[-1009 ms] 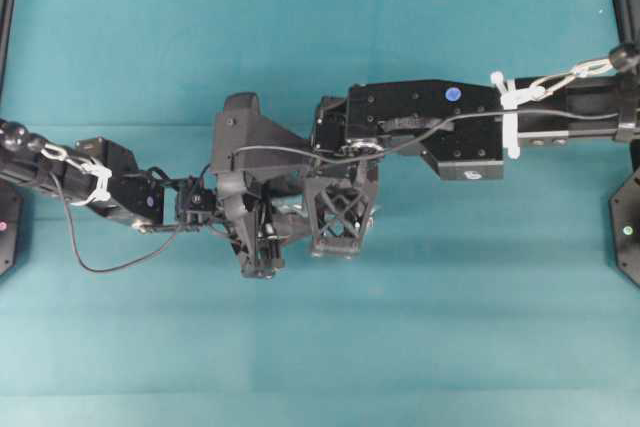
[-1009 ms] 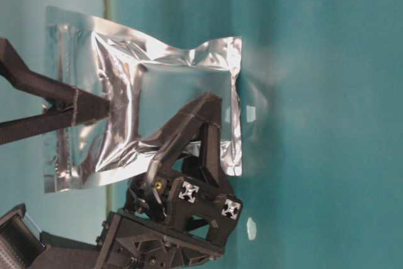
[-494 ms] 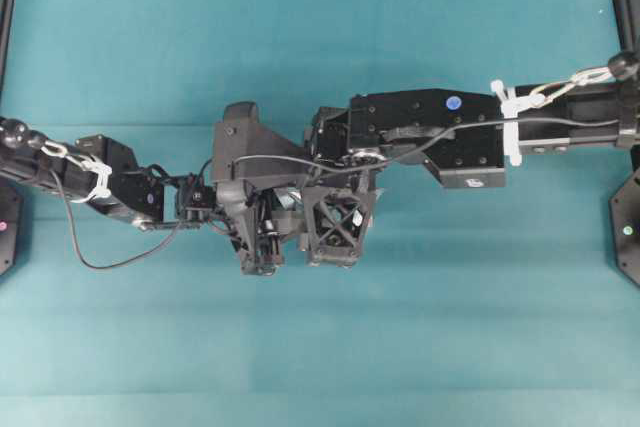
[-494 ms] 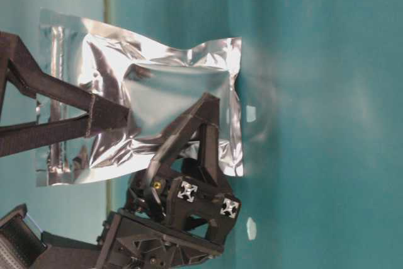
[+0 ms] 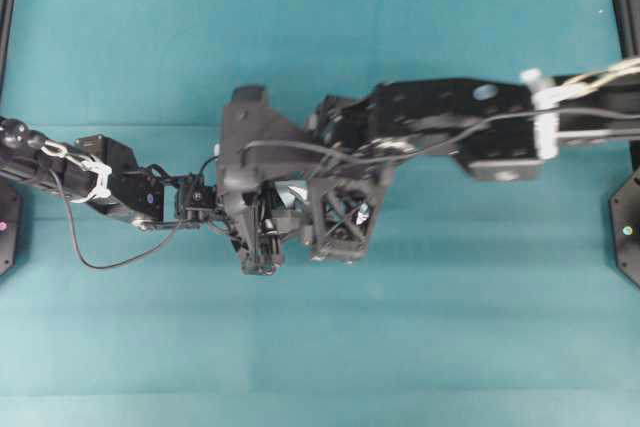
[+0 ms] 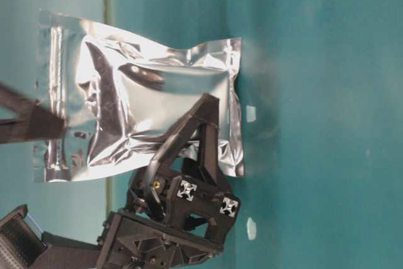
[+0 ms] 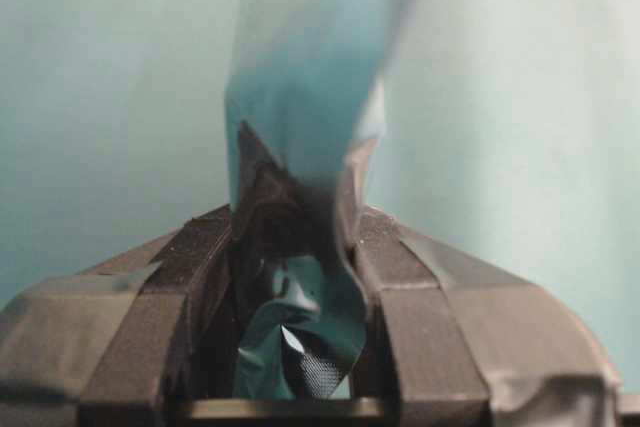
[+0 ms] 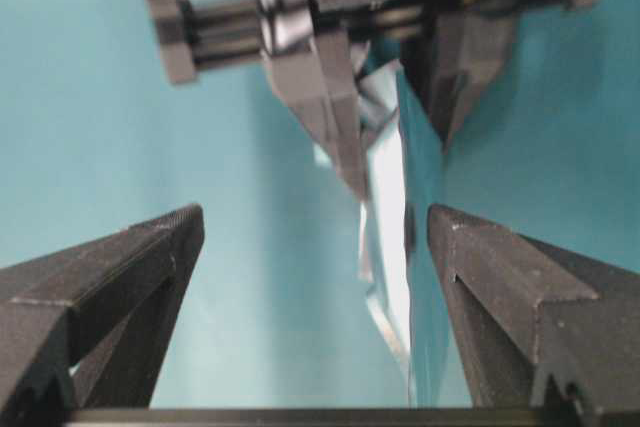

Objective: Hand over the silver zip bag and make it stand upright.
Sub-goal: 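Open the right gripper and pull it back to the right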

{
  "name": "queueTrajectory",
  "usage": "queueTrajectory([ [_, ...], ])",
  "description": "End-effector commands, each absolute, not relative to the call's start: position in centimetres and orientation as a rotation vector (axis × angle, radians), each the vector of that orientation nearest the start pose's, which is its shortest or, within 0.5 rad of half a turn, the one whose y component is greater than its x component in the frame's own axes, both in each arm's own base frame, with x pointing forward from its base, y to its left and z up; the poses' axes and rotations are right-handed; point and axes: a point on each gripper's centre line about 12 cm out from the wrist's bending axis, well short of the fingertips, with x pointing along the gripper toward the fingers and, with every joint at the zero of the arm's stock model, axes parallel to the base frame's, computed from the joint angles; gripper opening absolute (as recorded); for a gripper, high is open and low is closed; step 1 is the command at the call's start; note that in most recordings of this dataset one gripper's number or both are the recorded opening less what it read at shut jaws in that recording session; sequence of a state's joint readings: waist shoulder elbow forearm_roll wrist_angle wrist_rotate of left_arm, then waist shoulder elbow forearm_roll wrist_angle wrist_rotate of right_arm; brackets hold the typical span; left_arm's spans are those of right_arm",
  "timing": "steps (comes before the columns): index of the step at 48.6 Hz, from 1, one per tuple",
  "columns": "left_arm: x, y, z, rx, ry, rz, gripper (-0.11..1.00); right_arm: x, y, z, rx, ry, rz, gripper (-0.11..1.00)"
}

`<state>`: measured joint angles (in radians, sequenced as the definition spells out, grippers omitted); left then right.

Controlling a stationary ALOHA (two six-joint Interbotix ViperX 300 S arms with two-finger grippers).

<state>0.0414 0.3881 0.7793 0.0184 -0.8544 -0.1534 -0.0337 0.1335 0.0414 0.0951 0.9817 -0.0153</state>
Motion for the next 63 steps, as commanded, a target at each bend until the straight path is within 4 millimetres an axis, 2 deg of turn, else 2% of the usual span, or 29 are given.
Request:
queueTrajectory([
  [1,40.1,1.4,7.5,-0.146,0.294,0.045,0.29,43.4,-0.6,28.8,0.105,1.051,0.009,0.91],
  [14,40.0,1.4,7.5,-0.125,0.296,0.042,0.29,40.4,-0.5,29.9,0.135,0.96,-0.011,0.91],
  [25,40.0,1.4,7.5,-0.12,0.296,0.041,0.29,38.1,-0.4,31.2,0.162,0.799,-0.024,0.91],
  [47,39.7,1.4,7.8,-0.096,0.312,0.039,0.29,32.5,-0.3,31.5,0.201,0.618,-0.041,0.91],
  [63,39.6,1.4,8.2,-0.073,0.321,0.036,0.28,28.8,-0.8,31.8,0.207,0.553,-0.056,0.91],
])
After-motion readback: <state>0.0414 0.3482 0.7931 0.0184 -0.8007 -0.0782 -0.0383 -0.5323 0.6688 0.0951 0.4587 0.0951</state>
